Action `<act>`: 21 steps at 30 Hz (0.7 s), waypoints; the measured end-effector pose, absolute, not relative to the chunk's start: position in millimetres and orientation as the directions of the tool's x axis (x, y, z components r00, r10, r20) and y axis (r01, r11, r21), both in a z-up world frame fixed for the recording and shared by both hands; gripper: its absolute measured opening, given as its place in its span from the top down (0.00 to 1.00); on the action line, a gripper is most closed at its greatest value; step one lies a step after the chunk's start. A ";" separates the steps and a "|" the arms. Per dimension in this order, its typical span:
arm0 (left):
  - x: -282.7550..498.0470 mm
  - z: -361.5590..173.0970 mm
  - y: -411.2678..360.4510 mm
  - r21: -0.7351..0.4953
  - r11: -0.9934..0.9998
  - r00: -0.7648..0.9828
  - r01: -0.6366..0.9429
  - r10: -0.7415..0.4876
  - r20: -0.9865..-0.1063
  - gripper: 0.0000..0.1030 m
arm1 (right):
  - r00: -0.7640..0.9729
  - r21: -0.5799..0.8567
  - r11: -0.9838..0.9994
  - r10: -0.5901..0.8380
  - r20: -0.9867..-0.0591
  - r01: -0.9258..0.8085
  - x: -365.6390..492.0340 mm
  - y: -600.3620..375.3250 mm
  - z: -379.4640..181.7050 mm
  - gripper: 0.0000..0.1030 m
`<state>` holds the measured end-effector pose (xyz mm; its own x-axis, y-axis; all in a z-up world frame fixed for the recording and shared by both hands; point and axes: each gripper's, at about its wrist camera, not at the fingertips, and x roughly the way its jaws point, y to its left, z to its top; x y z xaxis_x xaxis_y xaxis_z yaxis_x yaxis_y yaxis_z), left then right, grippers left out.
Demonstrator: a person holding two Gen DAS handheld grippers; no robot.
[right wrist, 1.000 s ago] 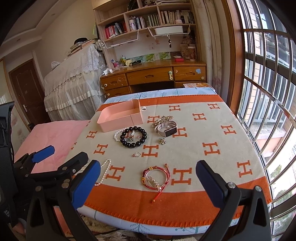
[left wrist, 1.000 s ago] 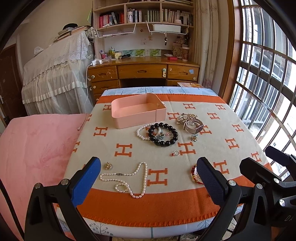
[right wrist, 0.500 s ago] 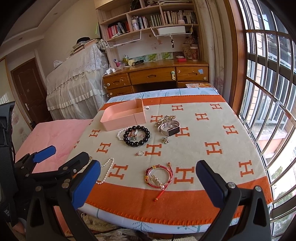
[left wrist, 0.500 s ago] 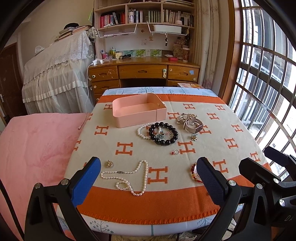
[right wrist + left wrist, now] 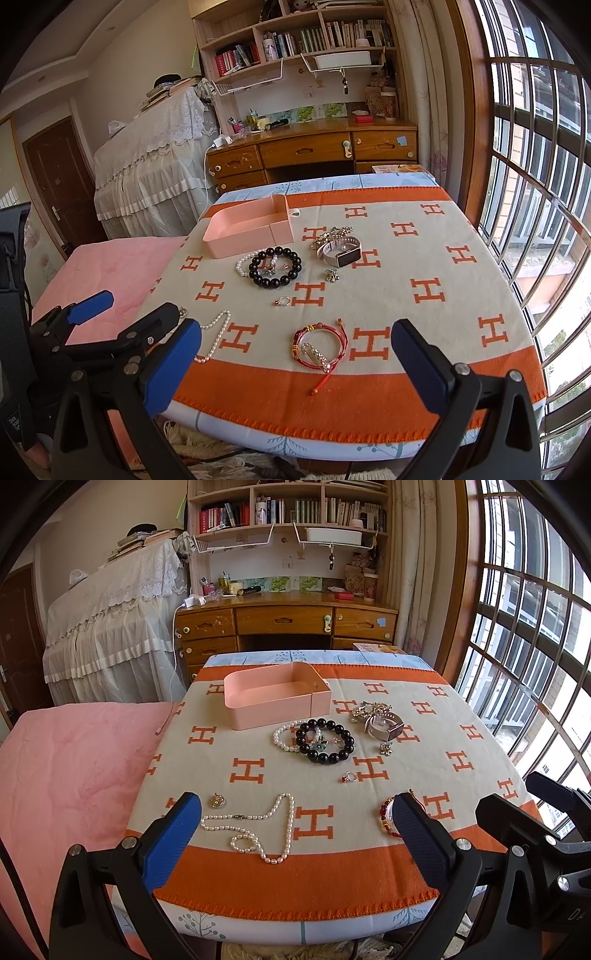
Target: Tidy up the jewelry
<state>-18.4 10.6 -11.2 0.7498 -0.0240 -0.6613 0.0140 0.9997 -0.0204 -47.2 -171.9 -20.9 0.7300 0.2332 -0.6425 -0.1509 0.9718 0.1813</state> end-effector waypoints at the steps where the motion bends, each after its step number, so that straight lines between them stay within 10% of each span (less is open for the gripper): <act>1: -18.8 -11.8 11.2 -0.022 1.000 0.750 0.015 -0.025 -0.661 0.01 | 0.729 0.184 0.971 0.236 -0.643 -0.153 -47.3 -171.2 -21.1 0.00; 21: -7.7 -19.6 8.9 -0.034 0.998 0.717 0.044 -0.055 -0.695 0.01 | 0.709 0.187 0.966 0.258 -0.656 -0.178 -54.4 -171.9 -30.3 0.04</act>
<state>-7.7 8.9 -19.6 0.7167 -0.0552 -0.6952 0.0440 0.9985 -0.0340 -54.4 -171.9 -30.3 0.7094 0.2576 -0.6561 -0.1778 0.9661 0.1872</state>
